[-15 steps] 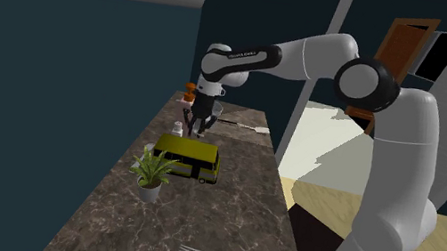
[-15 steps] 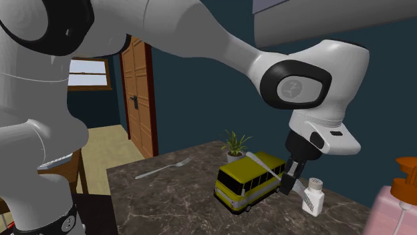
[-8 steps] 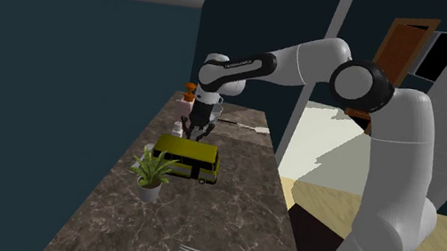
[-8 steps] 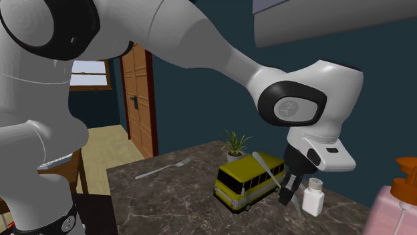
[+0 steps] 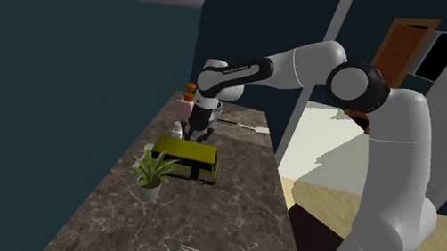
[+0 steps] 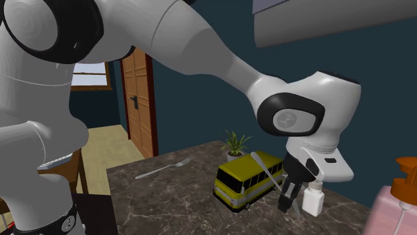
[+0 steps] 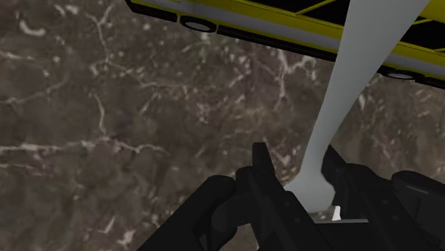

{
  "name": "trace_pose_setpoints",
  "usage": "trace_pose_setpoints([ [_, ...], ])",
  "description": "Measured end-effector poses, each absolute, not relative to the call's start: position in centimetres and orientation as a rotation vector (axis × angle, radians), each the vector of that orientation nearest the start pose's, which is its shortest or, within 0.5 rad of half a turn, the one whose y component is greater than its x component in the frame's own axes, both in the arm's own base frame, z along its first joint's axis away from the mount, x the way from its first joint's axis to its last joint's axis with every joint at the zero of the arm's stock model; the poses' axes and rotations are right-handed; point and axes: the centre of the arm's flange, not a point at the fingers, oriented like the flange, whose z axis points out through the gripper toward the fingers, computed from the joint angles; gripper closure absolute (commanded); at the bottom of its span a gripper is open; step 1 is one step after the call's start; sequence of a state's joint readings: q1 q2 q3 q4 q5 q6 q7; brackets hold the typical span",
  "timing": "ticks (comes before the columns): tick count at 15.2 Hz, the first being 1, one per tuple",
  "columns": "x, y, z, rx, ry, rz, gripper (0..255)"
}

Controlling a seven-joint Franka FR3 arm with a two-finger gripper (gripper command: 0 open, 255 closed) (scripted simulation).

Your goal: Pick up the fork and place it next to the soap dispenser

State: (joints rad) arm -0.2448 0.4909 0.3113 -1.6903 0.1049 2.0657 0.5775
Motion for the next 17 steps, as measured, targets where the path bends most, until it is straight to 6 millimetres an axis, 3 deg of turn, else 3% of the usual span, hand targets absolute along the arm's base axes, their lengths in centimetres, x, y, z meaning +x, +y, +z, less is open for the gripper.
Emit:
trace_pose_setpoints([
  [2,65.9,2.8,31.8,-2.809,0.859,0.245,255],
  [3,65.9,2.8,31.8,-2.809,0.859,0.244,0],
  [9,65.7,2.8,31.2,-2.81,0.862,0.256,0],
  [14,66.4,1.8,35.6,-2.81,0.862,0.255,0],
  [17,66.4,1.6,36.0,-2.81,0.862,0.256,0],
])
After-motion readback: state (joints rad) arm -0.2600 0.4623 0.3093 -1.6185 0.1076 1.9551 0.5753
